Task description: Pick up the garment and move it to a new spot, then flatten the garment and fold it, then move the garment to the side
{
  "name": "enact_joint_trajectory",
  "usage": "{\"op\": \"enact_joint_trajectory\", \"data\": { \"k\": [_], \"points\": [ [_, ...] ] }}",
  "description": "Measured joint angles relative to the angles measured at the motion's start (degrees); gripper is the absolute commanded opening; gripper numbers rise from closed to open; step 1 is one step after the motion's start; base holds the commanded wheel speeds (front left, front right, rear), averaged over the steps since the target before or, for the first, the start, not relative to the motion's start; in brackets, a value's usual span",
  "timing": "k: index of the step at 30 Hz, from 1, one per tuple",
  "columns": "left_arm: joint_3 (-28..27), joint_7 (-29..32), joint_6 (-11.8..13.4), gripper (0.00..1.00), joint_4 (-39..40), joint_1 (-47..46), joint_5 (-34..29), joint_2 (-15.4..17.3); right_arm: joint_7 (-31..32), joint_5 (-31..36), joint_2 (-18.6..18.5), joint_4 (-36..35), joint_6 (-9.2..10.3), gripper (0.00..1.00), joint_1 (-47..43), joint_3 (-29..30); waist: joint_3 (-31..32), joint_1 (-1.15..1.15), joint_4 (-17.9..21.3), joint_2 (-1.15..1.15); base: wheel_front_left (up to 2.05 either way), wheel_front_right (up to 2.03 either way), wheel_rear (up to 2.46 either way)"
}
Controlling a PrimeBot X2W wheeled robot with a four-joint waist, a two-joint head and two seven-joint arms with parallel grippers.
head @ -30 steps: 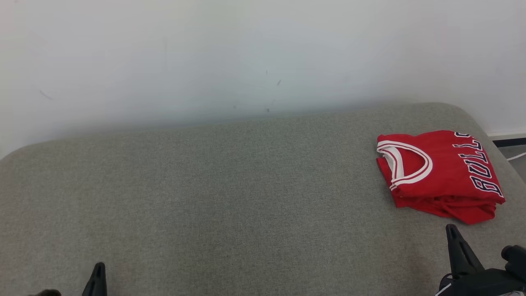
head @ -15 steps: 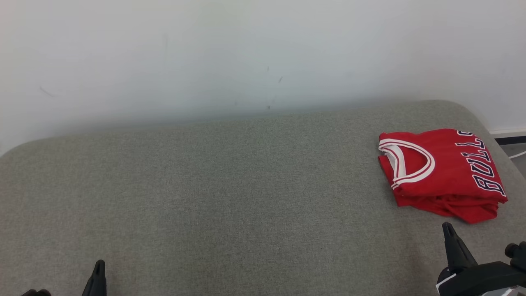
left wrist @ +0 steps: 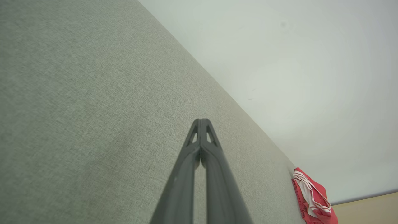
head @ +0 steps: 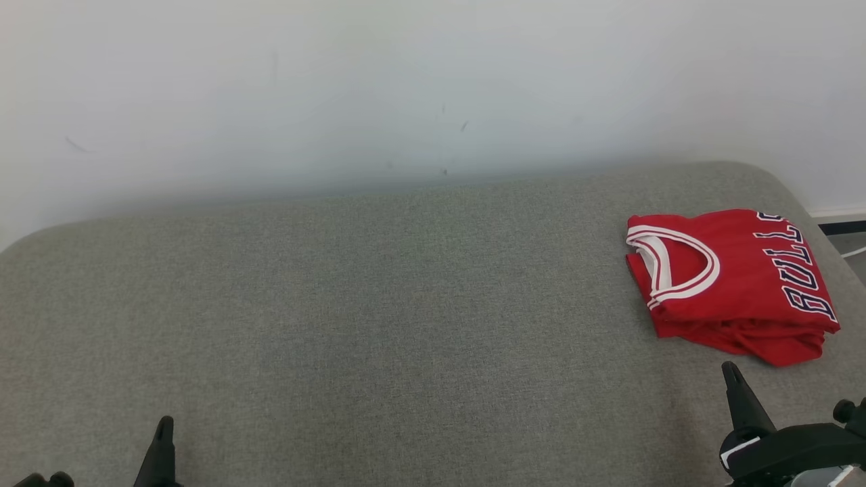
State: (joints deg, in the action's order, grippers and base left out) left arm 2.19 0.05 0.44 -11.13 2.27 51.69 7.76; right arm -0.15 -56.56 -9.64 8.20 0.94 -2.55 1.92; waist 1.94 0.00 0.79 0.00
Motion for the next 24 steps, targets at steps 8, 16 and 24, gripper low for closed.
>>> {"op": "enact_joint_trajectory", "data": {
  "k": [8,16,24],
  "points": [
    [-1.4,1.2,-1.2,0.00,-1.0,-0.8,7.0,-0.7,1.2,-6.1,1.2,1.5,-1.29,0.00,1.0,1.0,-0.4,0.00,-0.1,0.00,0.00,0.00,0.00],
    [-2.4,2.3,-2.5,0.00,-1.8,-1.9,13.0,-1.8,2.2,-11.6,2.4,2.9,-2.46,0.00,2.2,1.8,-0.7,0.00,-0.3,0.00,0.00,0.00,0.00],
    [-3.6,3.3,-3.5,0.00,-2.8,-3.0,19.1,-2.4,3.3,-17.0,3.4,4.4,-3.65,0.00,3.4,2.7,-1.0,0.00,-0.4,0.01,0.00,0.00,0.00]
  ]
}}
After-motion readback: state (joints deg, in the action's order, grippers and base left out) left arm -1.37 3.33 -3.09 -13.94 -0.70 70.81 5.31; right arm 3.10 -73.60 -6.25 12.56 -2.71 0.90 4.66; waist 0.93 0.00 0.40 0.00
